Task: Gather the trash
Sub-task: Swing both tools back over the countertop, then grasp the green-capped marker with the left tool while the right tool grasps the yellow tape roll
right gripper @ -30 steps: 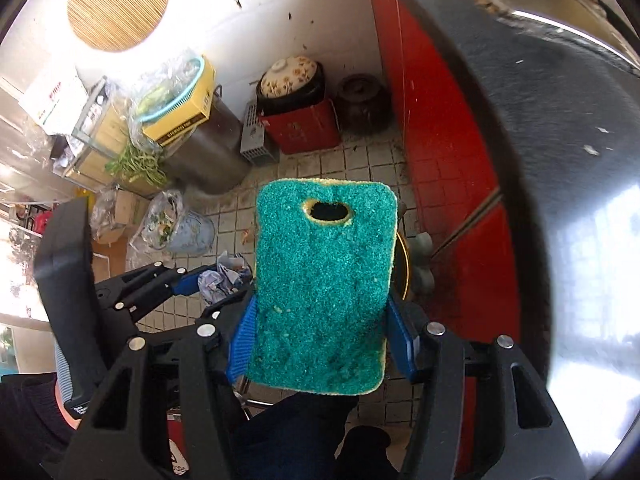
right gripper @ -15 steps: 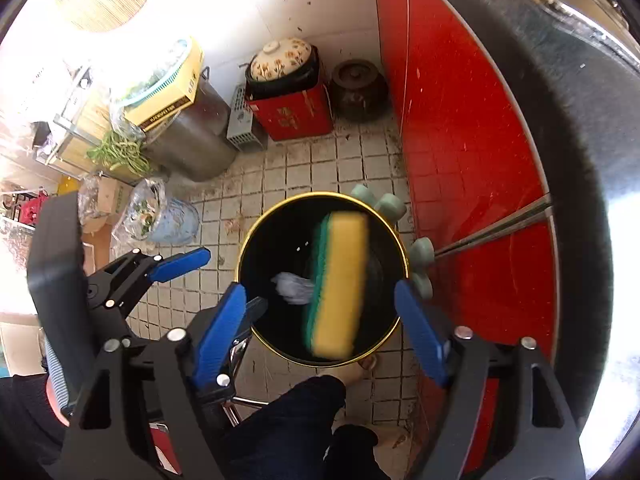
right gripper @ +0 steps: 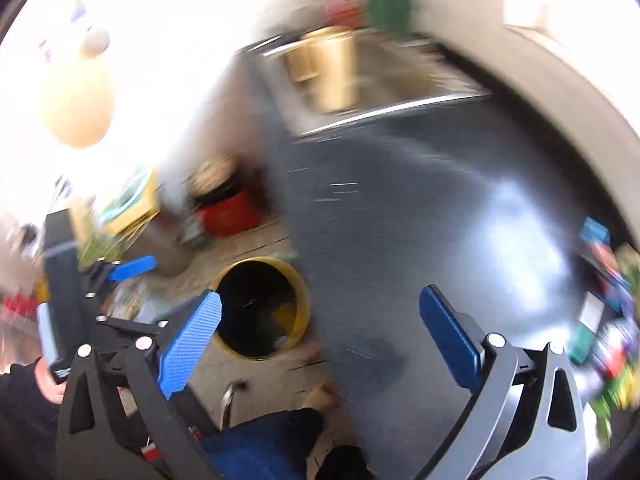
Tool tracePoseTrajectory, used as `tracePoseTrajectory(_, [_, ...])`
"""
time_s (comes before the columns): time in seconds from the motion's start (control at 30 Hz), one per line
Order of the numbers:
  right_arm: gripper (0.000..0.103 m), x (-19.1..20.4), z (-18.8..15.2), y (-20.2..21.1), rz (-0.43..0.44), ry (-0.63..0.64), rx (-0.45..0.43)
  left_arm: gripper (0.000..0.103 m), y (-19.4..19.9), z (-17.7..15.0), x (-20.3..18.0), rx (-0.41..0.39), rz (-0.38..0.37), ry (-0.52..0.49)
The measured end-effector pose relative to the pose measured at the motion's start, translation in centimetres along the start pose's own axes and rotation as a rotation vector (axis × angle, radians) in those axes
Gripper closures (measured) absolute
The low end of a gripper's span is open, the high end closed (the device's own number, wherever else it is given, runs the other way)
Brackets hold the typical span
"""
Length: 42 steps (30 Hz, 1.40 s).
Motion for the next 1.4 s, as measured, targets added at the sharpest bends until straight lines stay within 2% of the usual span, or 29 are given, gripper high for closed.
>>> tracePoseTrajectory(0.13, [0.007, -8.9, -2.3, 5.6, -0.212, -0.154, -0.054, 0.007, -0.9, 3.7, -9.7, -0.028, -0.155, -0.162])
tracePoseTrajectory(0.17, [0.007, -11.5, -3.5, 7.5, -0.265, -0.225, -0.076, 0.007, -1.2, 4.5, -12.7, -0.025, -0.202, -0.214])
tracePoseTrajectory(0.3, [0.007, -18.3, -7.9, 13.5, -0.394, -0.412, -0.136, 0.007, -1.1, 5.6, -21.3, -0.024, -0.320, -0.348])
tracePoseTrajectory(0.37, [0.007, -21.0, -10.0, 16.1, -0.464, -0.463, -0.151, 0.007, -0.9, 5.7, -25.3, -0.016, -0.357, -0.405])
tracePoseTrajectory(0.5, [0.007, -24.7, -13.4, 20.0, -0.540, -0.535, -0.174, 0.007, -0.4, 4.8, -30.4, -0.004, -0.404, -0.468])
tracePoseTrajectory(0.63, [0.007, -26.0, -15.5, 22.1, -0.558, -0.562, -0.186, 0.007, 0.2, 4.0, -32.9, 0.002, -0.422, -0.505])
tracePoseTrajectory(0.9, [0.007, -27.8, -16.0, 21.8, -0.537, -0.561, -0.188, 0.007, -1.7, 4.3, -34.7, 0.035, -0.396, -0.506])
tracePoseTrajectory(1.13, [0.007, -31.5, -17.0, 19.9, -0.525, -0.575, -0.155, 0.007, -5.9, 5.1, -36.7, 0.043, -0.355, -0.500])
tracePoseTrajectory(1.4, [0.008, -38.9, -18.1, 14.4, -0.496, -0.607, -0.069, 0.007, -12.9, 4.6, -38.8, 0.097, -0.291, -0.507])
Point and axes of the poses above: each gripper's, at about its wrist camera, not at the fingertips, and y roughly against the way its jaws point, x to its left, z to its top, the point moved 6 cm from there along -y, roughly the way its jaws point, and after that the axes turned 9 degrees about -x, right-handed, at the moved point
